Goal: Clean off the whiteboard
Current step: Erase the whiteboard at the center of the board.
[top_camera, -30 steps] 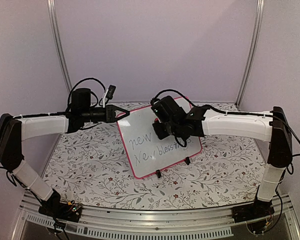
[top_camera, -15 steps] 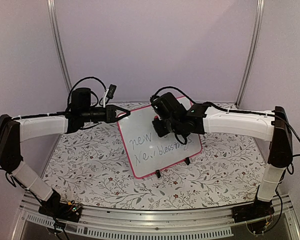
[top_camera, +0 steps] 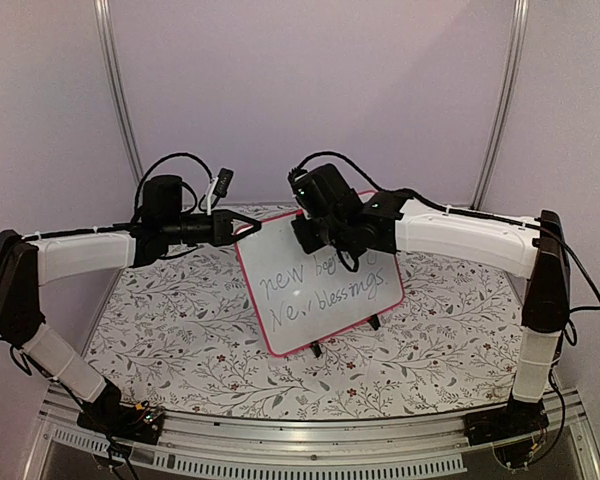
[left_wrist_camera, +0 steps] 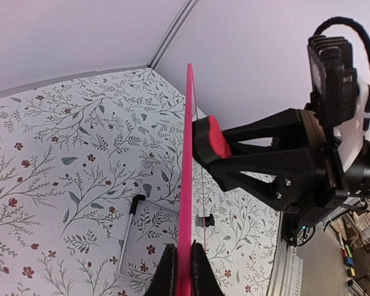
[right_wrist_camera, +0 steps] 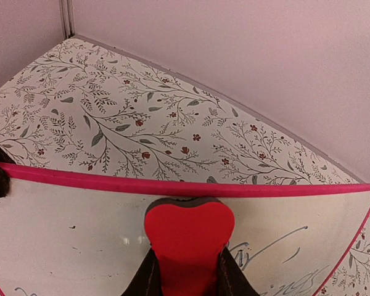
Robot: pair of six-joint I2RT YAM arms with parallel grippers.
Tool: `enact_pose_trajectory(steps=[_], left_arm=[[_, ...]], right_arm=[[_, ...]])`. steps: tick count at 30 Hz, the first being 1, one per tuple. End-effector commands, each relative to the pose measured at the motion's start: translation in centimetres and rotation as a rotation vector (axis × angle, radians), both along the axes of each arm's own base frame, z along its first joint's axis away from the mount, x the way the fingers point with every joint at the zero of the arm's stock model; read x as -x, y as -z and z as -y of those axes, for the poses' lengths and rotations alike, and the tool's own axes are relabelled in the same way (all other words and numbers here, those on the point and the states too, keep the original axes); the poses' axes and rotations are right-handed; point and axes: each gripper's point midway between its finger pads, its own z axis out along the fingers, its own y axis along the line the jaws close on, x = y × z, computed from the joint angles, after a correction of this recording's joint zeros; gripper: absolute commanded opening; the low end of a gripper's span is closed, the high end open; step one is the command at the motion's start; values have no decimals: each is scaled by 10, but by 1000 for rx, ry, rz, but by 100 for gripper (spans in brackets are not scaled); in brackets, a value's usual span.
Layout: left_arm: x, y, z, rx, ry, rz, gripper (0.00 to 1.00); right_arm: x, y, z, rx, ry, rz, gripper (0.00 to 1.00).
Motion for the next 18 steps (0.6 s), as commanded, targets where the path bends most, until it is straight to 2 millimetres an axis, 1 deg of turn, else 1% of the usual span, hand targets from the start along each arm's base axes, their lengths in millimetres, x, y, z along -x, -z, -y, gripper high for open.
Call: enact_pose_trajectory(steps=[1,4,8,10,14,18], left_arm=[[18,-35,11,46,85,149,0],[19,-34,11,45,86,146,0],[19,-35,11,46,87,148,0],[19,-34,11,46,85,148,0],[19,-35,10,45,82,154,0],[19,-36,10,45,80,155,0]], right_arm=[[-16,0,9,13,34,19,0],[-14,10,15,36,33,3,0],[-12,27,29,63,37,-30,0],[-10,33,34,65,32,-43,0],[-3,45,42,87,23,-66,0],[4,56,46,98,6,-92,0]])
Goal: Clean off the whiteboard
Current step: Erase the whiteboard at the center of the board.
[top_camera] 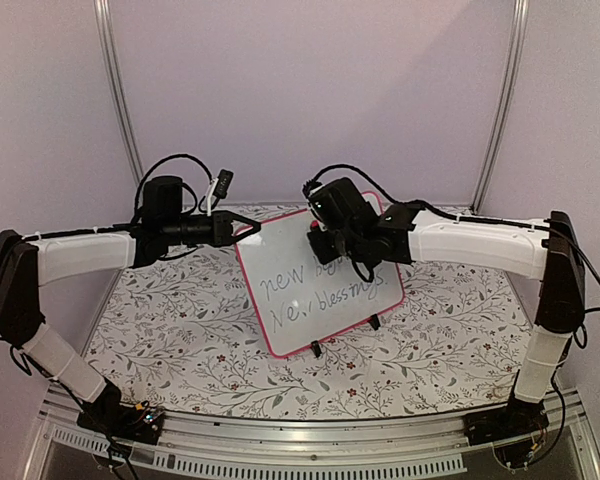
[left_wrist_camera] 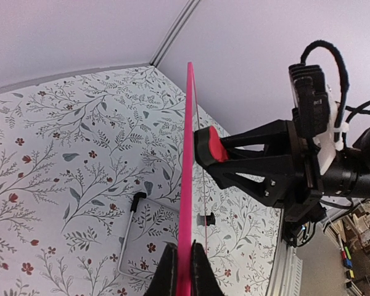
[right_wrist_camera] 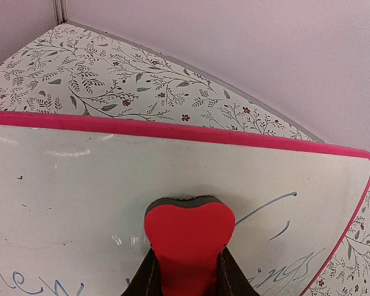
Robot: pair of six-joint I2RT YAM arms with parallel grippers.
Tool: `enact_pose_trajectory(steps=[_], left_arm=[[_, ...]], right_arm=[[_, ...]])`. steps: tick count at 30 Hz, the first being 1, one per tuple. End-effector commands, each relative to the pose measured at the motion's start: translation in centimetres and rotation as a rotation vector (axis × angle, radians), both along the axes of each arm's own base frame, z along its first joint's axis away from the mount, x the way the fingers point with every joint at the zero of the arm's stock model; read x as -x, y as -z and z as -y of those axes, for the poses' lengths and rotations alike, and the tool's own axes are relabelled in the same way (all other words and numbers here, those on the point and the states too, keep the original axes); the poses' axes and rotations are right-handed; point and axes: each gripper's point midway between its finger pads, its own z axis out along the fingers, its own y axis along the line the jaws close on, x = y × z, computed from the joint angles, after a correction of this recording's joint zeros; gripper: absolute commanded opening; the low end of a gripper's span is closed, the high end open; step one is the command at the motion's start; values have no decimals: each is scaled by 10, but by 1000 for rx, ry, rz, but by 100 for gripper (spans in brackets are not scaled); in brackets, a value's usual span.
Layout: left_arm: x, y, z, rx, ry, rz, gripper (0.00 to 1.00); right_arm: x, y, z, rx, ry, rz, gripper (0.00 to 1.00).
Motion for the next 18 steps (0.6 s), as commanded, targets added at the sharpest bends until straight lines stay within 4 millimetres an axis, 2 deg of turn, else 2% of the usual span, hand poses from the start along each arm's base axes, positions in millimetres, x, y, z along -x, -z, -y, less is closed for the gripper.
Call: enact_pose_trajectory(steps=[1,6,18], left_arm=[[19,-39,11,49,89,170,0],[19,-38,11,48,88,168,0],[19,-39,10,48,87,170,0]], right_arm=[[6,33,18,69,-11,-78,0],[13,42,22,74,-27,-107,0],[20,48,31,84,-19,-117,0]])
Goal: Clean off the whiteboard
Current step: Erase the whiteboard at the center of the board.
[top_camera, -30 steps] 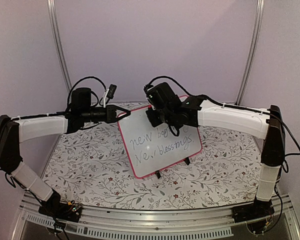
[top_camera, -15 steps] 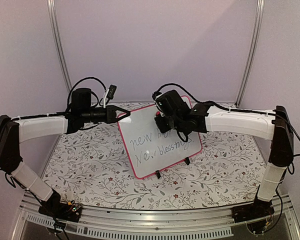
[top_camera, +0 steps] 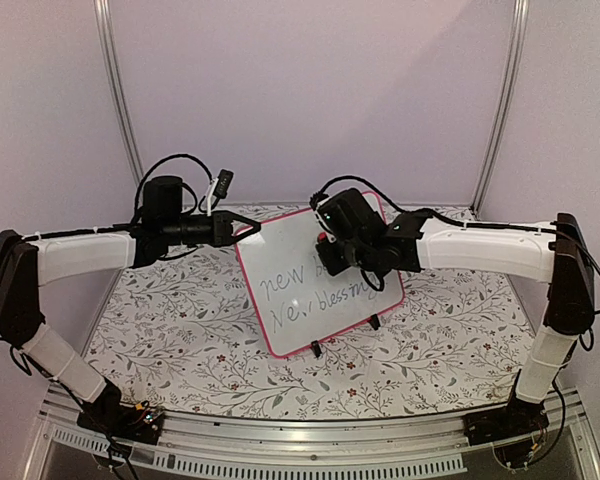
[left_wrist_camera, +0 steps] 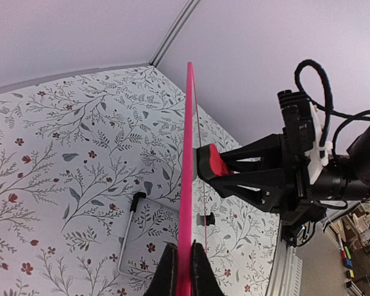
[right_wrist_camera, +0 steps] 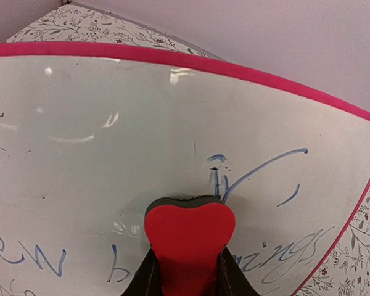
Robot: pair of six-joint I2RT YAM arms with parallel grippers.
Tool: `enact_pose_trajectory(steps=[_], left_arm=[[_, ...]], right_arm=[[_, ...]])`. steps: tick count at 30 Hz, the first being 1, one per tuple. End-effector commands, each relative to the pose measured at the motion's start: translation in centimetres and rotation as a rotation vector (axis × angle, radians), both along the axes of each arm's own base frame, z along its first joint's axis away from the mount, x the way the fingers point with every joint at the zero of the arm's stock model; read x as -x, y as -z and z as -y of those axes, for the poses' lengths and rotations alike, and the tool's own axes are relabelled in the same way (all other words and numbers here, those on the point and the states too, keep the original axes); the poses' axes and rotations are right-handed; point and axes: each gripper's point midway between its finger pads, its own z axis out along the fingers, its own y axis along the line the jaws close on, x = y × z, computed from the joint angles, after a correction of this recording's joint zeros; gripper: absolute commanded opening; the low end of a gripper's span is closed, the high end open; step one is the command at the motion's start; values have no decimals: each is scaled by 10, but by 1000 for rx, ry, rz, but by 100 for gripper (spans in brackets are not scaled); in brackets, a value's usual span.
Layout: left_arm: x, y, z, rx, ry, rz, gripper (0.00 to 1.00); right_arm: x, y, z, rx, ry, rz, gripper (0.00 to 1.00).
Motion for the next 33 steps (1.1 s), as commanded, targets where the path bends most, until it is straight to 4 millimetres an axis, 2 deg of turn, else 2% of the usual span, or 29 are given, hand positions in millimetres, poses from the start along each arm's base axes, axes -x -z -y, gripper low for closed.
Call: enact_pose_trajectory(steps=[1,6,10,14,18,20,23,33], left_arm=[[19,-39,10,49,86,170,0],[19,-39,11,48,86,169,0],[18,-37,11,48,86,166,0],[18,-38,11,48,83,165,0],[18,-38,10,47,82,164,0],[18,-38,10,48,82,166,0],[17,-38,10,47,78,165,0],[17,-39,10,49,80,165,0]], right_arm=[[6,27,16,61,4,-71,0],[7,23,19,51,13,-65,0],[2,-12,15,-7,15,-5,0],[-8,-62,12,-55,22,93,0],[-19,-79,7,-56,18,130,0],[-22,-81,4,-54,14,135,0],[-25,-74,-2,-44,7,125,0],[-18,-22,1,0,9,31,0]])
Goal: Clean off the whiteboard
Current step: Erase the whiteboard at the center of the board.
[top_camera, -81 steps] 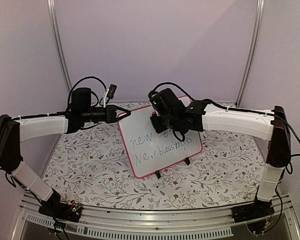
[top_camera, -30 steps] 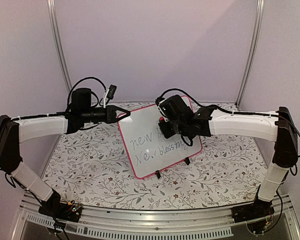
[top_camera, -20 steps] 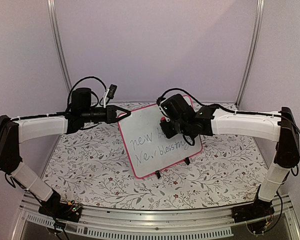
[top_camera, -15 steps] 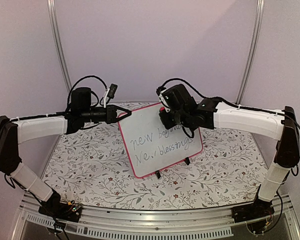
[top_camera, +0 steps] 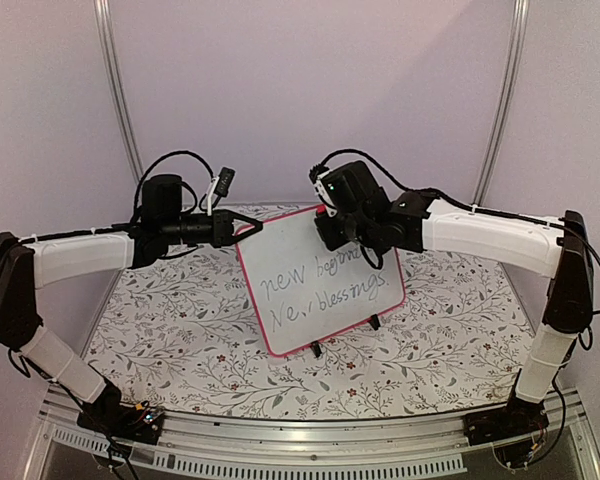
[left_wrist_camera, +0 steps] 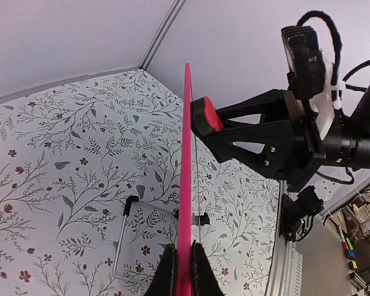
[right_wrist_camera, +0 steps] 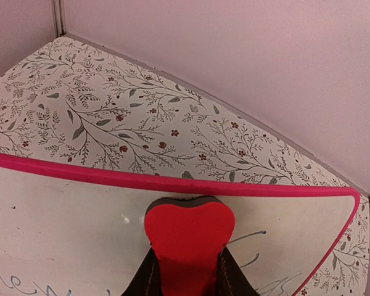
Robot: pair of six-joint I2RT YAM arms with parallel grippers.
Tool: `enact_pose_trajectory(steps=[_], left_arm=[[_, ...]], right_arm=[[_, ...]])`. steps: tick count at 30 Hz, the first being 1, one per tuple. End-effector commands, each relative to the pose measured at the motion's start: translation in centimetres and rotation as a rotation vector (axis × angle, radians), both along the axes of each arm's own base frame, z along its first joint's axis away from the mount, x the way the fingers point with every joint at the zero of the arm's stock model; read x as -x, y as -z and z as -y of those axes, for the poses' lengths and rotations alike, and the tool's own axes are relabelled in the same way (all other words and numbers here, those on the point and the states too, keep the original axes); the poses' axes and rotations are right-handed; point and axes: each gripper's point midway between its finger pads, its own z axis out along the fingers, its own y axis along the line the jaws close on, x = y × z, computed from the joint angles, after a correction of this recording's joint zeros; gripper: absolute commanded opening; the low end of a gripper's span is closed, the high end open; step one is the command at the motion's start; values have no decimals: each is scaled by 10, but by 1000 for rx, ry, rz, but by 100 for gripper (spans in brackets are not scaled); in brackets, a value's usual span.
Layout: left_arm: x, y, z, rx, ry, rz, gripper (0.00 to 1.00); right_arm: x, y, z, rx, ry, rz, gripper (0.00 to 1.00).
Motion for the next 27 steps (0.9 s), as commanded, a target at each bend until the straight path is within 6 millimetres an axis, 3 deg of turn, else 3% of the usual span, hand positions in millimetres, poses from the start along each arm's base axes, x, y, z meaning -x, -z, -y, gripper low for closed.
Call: enact_pose_trajectory(steps=[1,20,27], left_arm=[[8,-30,4,47,42,118,0],[8,-29,4,46,40,116,0],[7,-28,3,44,35,115,0]], right_arm=[[4,37,7,41,9,-65,0],[19,79,33,89,41,-144,0],[24,74,39,81,43,-147,0]])
